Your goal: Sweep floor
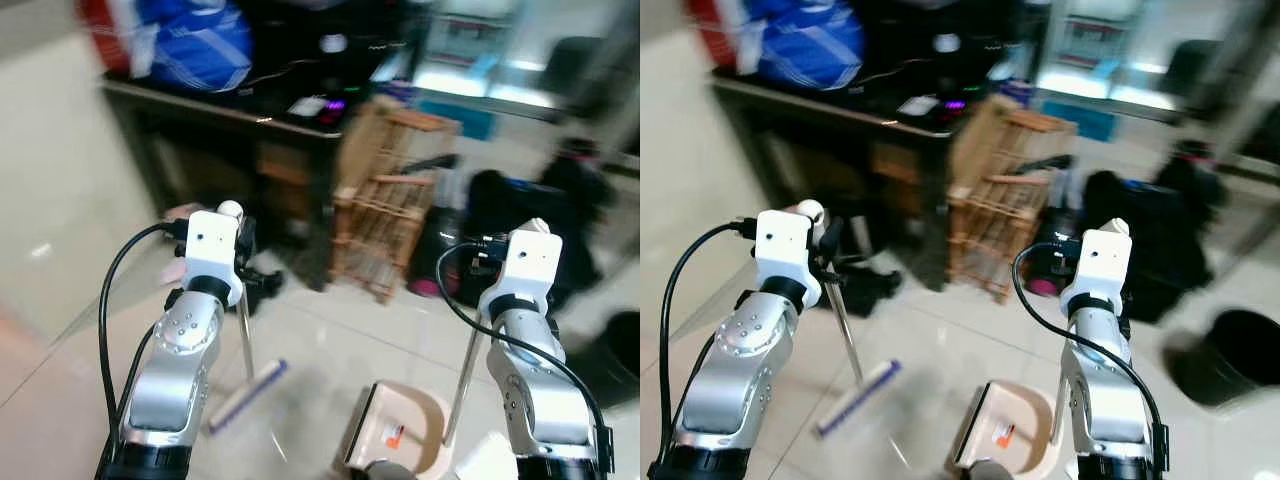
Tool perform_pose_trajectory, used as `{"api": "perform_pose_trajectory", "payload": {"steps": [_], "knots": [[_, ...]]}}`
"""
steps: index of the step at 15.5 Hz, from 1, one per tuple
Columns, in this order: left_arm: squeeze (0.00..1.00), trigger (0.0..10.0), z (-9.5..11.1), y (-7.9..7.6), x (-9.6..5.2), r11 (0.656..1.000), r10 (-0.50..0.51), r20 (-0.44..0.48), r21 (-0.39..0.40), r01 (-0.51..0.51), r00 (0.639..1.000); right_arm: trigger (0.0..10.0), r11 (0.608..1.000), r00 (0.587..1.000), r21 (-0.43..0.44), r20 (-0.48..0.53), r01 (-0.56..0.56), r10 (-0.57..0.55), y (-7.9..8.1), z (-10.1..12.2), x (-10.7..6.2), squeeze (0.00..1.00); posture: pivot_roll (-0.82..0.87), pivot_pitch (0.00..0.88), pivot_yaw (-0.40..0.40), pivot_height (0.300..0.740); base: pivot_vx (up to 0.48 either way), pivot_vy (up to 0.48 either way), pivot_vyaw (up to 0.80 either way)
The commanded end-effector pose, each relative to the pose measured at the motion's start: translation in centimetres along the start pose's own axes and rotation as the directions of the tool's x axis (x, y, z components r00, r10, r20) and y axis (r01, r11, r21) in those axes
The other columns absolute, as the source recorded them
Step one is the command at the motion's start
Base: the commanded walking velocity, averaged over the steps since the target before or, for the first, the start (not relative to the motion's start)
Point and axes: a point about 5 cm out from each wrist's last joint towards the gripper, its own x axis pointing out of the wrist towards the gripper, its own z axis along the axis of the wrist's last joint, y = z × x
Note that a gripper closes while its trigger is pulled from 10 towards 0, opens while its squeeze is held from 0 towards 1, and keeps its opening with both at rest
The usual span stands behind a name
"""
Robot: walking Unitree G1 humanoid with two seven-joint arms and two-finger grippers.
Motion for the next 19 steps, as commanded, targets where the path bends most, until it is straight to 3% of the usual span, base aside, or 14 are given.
{"api": "perform_pose_trajectory", "payload": {"steps": [1, 6, 11, 13, 19], "knots": [[0.0, 10.0, 1.0, -0.1, -0.1, 1.0, -0.008, 0.059, -0.005, 0.008, 0.998, 10.0, 0.999, 1.0, -0.032, 0.018, 0.011, -0.01, -0.5, 0.8, -0.2, 0.0, 0.04, 0.024, 0.026, 0.74, 0.0, 0.0, -0.8], [0.0, 10.0, 0.8, 0.0, -0.9, 1.0, -0.012, 0.038, -0.007, 0.013, 0.999, 10.0, 0.996, 1.0, -0.084, -0.002, -0.013, 0.013, -0.9, 1.3, -0.6, 0.0, 0.04, 0.063, -0.01, 0.74, 0.0, 0.0, -0.8], [0.0, 10.0, 2.2, 0.3, -0.6, 0.999, -0.025, 0.084, 0.03, 0.022, 0.996, 10.0, 0.992, 0.991, -0.077, 0.093, 0.105, -0.097, -2.6, 3.2, -1.4, 0.0, 0.03, 0.082, 0.017, 0.74, 0.0, 0.0, -0.8], [0.0, 10.0, 2.8, 0.4, 0.0, 1.0, -0.024, 0.103, 0.011, 0.023, 0.994, 10.0, 0.987, 0.983, -0.062, 0.116, 0.149, -0.141, -3.4, 3.5, -2.2, 0.0, 0.02, 0.08, 0.042, 0.74, 0.0, 0.0, -0.8], [0.0, 10.0, 2.9, 0.6, -0.1, 1.0, 0.008, 0.114, -0.008, -0.007, 0.993, 10.0, 0.99, 0.99, -0.088, 0.094, 0.111, -0.102, -3.0, 3.6, -2.1, 0.0, 0.02, 0.078, 0.021, 0.74, 0.0, 0.0, -0.8]]}}
